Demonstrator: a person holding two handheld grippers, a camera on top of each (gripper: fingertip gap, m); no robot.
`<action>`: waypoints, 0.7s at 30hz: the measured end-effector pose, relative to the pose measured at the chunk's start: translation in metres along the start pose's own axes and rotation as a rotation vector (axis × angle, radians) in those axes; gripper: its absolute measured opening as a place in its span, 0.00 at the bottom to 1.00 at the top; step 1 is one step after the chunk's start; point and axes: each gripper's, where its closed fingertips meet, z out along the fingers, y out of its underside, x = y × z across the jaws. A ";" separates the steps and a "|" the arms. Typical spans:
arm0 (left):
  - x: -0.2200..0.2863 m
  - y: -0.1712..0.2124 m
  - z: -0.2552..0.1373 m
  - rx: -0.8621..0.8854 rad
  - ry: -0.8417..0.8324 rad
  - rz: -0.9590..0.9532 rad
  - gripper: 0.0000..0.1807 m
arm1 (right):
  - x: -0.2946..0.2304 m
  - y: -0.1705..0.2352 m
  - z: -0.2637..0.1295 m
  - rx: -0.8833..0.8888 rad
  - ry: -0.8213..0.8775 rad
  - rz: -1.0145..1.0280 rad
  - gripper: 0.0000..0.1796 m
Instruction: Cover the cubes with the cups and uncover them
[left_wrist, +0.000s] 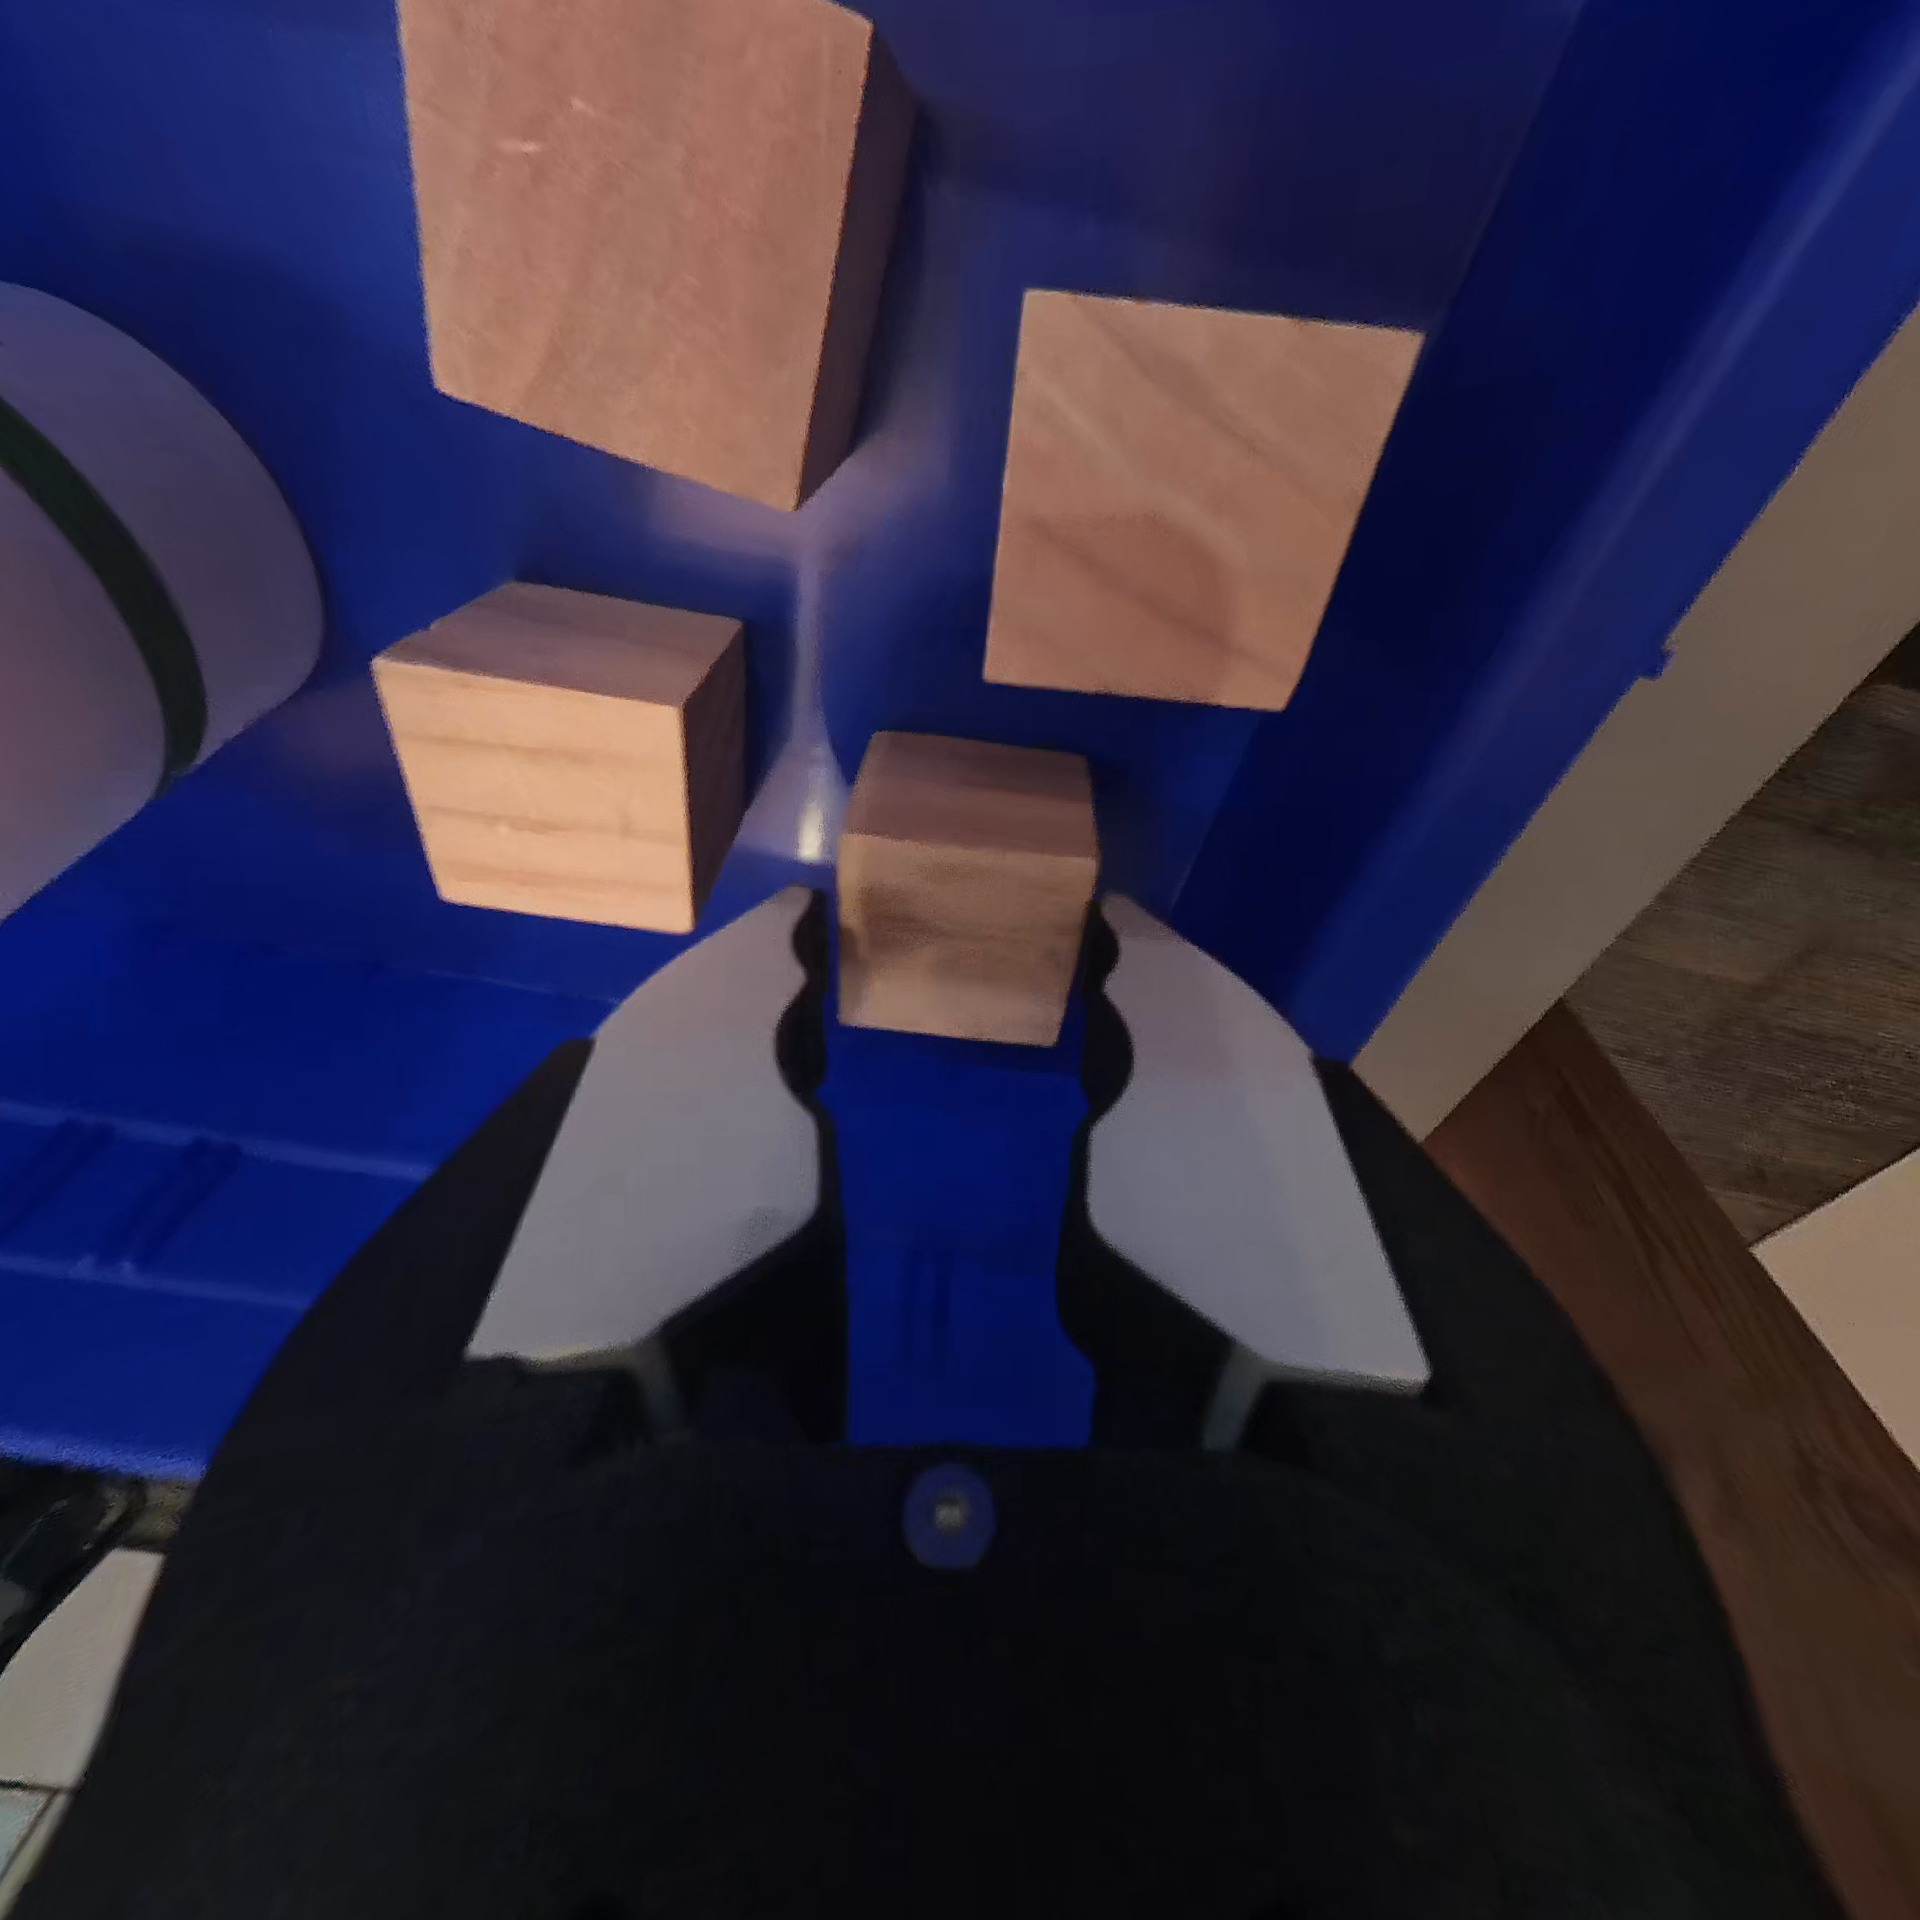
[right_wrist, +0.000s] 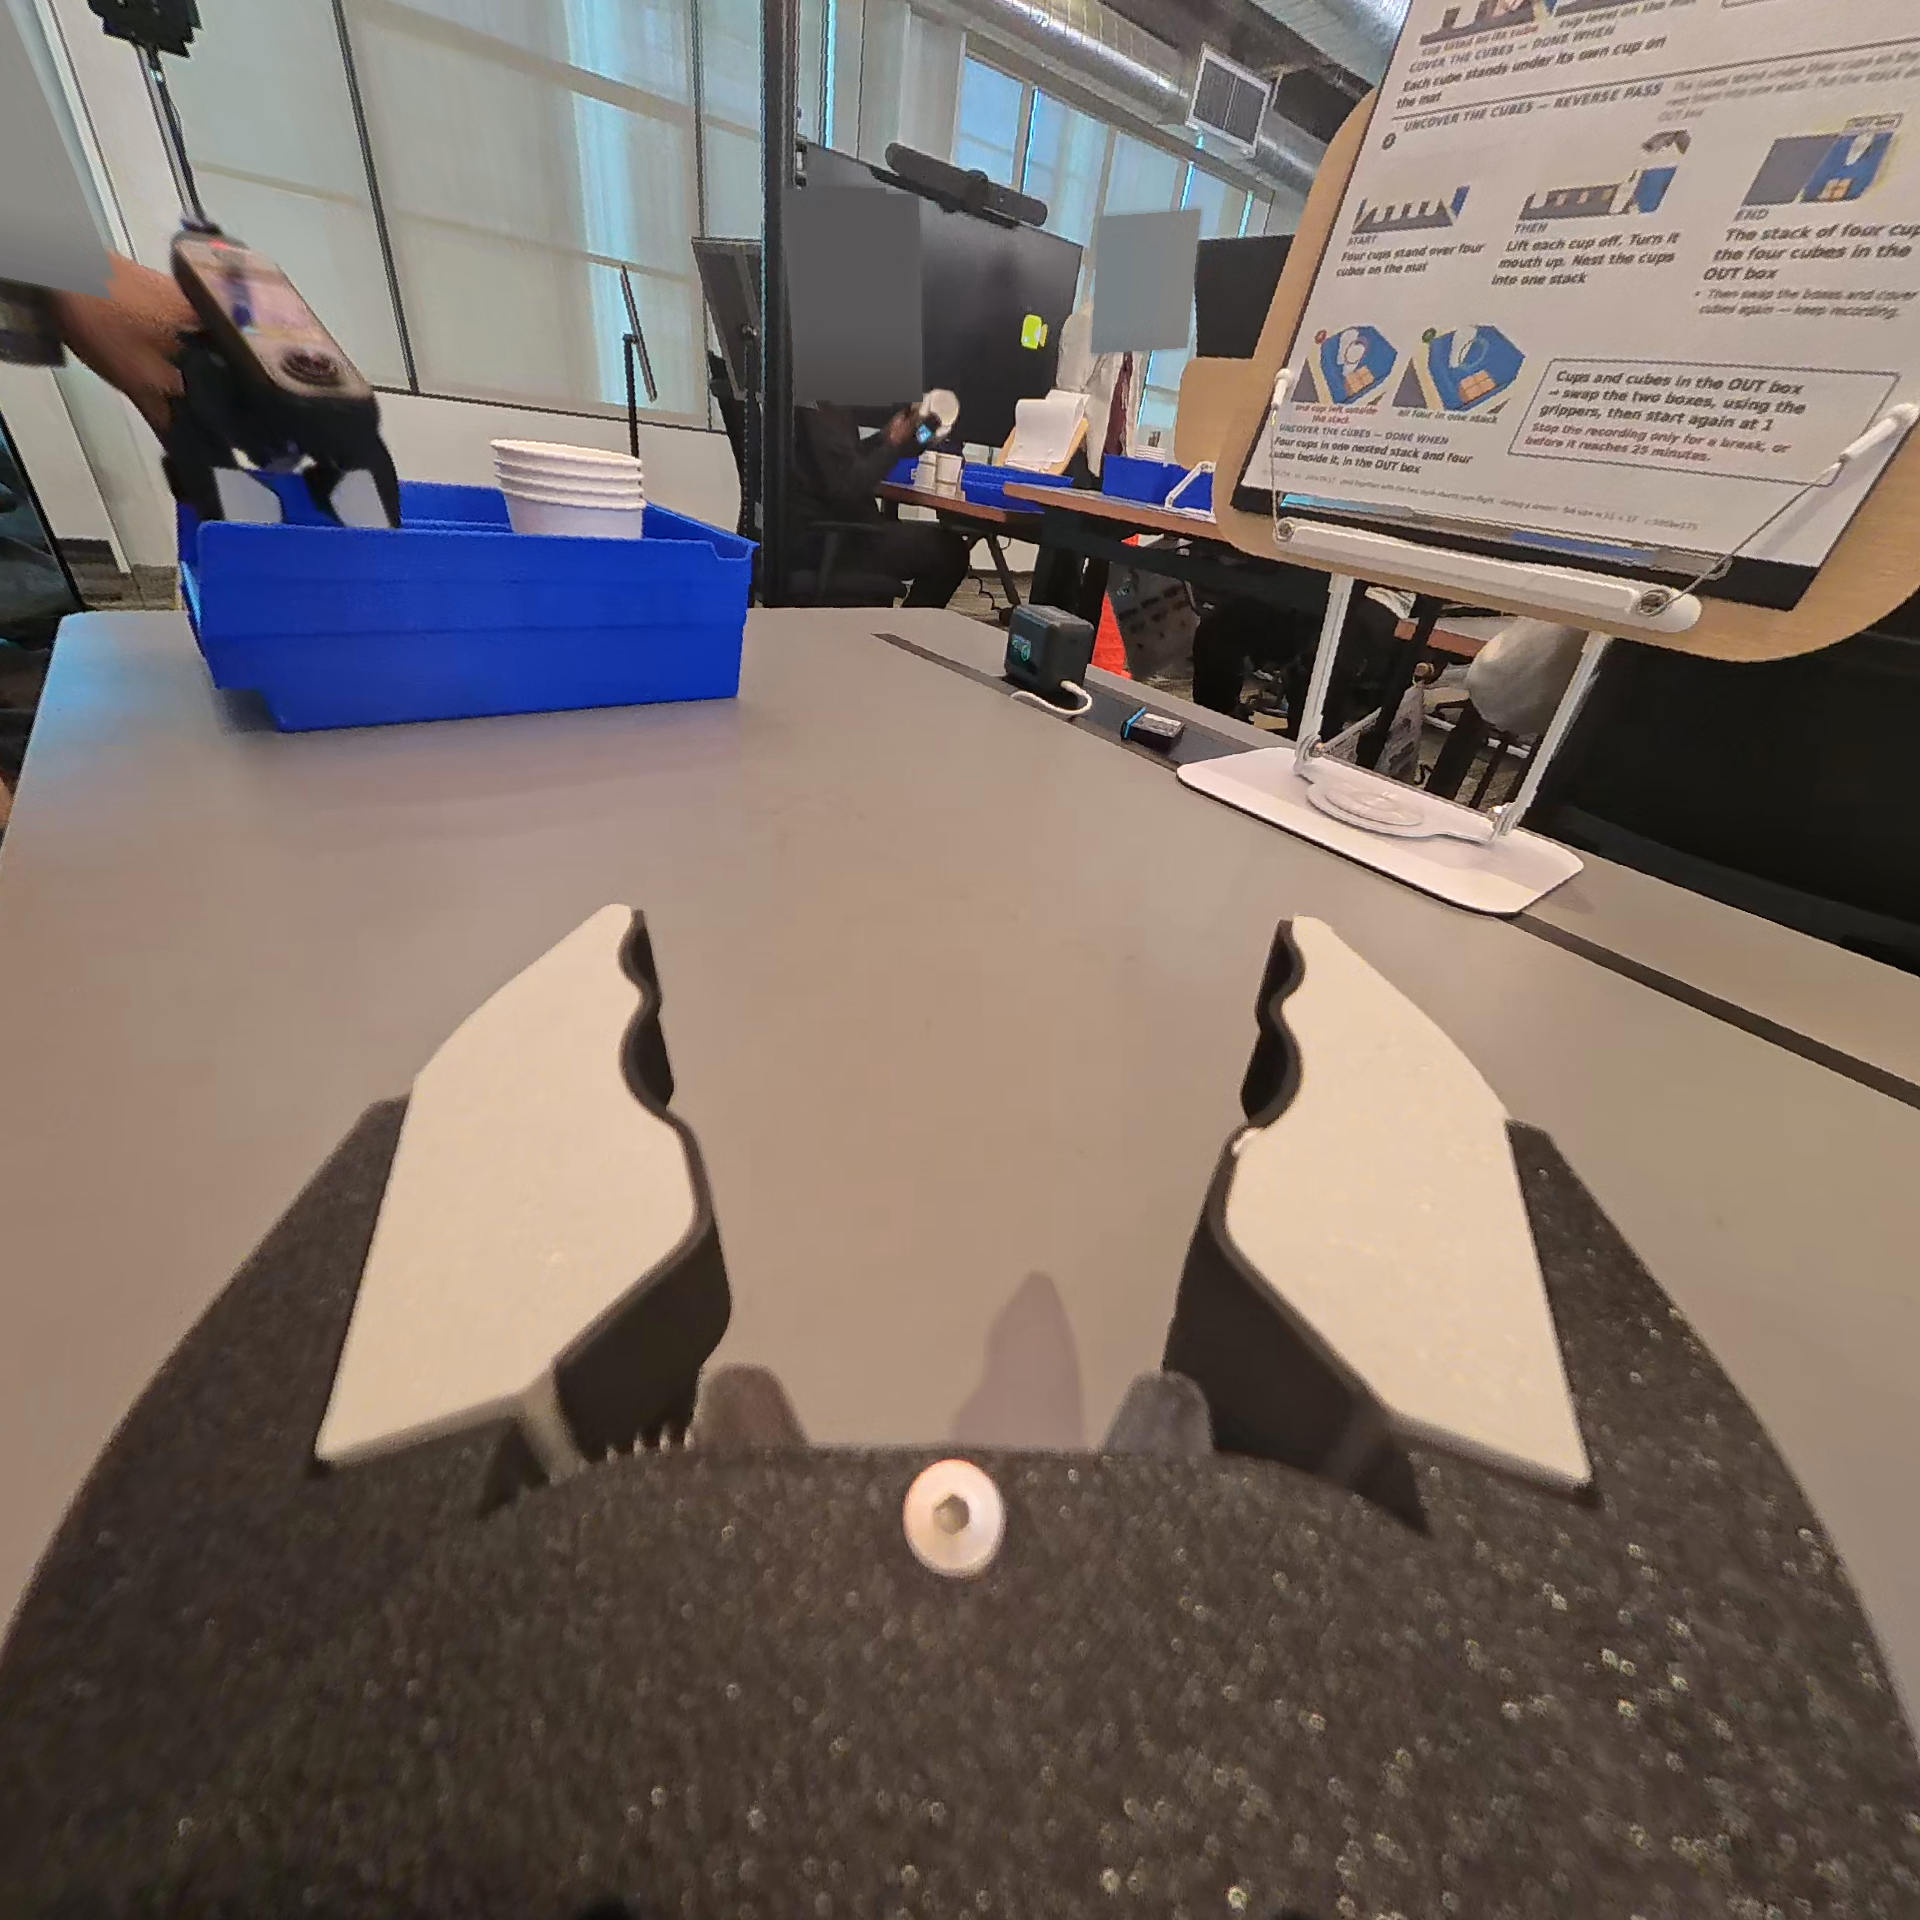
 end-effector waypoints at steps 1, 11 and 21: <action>0.001 0.000 0.002 -0.004 0.006 -0.009 0.25 | 0.000 0.000 0.000 0.002 -0.003 0.003 0.60; -0.016 -0.019 -0.055 0.178 -0.032 -0.435 0.24 | -0.003 -0.004 -0.002 0.022 -0.021 0.034 0.58; -0.025 -0.166 -0.159 0.465 0.081 -1.097 0.24 | 0.002 -0.003 -0.005 0.017 -0.019 0.115 0.51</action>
